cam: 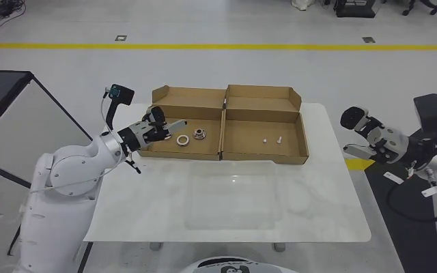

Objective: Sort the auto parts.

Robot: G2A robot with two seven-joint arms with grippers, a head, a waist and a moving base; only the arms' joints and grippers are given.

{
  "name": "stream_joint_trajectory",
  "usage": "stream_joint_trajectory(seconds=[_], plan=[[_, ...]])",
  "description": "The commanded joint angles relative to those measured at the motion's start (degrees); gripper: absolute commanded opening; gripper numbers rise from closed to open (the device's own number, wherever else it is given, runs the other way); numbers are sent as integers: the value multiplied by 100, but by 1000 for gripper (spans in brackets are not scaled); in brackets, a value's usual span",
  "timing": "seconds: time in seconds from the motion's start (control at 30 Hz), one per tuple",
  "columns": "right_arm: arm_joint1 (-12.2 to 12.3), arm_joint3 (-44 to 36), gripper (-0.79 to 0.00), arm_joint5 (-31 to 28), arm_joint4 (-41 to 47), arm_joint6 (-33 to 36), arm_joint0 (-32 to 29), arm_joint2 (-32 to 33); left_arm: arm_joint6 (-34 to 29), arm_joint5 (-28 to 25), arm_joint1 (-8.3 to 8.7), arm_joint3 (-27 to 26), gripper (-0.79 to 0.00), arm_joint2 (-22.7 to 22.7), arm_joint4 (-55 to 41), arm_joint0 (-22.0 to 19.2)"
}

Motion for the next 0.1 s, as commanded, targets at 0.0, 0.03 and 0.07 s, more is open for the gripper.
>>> stream_joint_trajectory(seconds=[0.0,0.03,0.07], plan=[[0,0,0,0,0,0,0,0,0,0,0,0,0,0,0,0],[0,0,-1,0,0,0,0,0,0,0,0,0,0,0,0,0],[0,0,-1,0,0,0,0,0,0,0,0,0,0,0,0,0]])
